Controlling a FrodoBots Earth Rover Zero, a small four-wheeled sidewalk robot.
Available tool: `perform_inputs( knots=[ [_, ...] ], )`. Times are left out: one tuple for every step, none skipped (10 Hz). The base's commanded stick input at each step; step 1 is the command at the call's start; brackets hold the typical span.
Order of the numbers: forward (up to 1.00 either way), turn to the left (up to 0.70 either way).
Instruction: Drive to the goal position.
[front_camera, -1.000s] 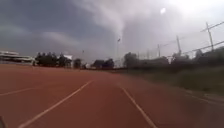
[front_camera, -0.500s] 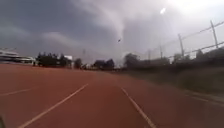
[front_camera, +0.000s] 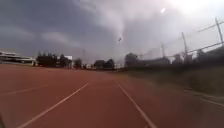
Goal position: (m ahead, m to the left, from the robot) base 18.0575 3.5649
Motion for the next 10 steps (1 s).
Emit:
perform_inputs(
  knots=[
    [0.7,0.0],
    [0.7,0.0],
    [0.7,0.0],
    [0.7,0.0],
    [0.7,0.0],
    [0.7,0.0],
    [0.7,0.0],
    [0.7,0.0],
    [0.7,0.0],
    [0.7,0.0]
  ],
)
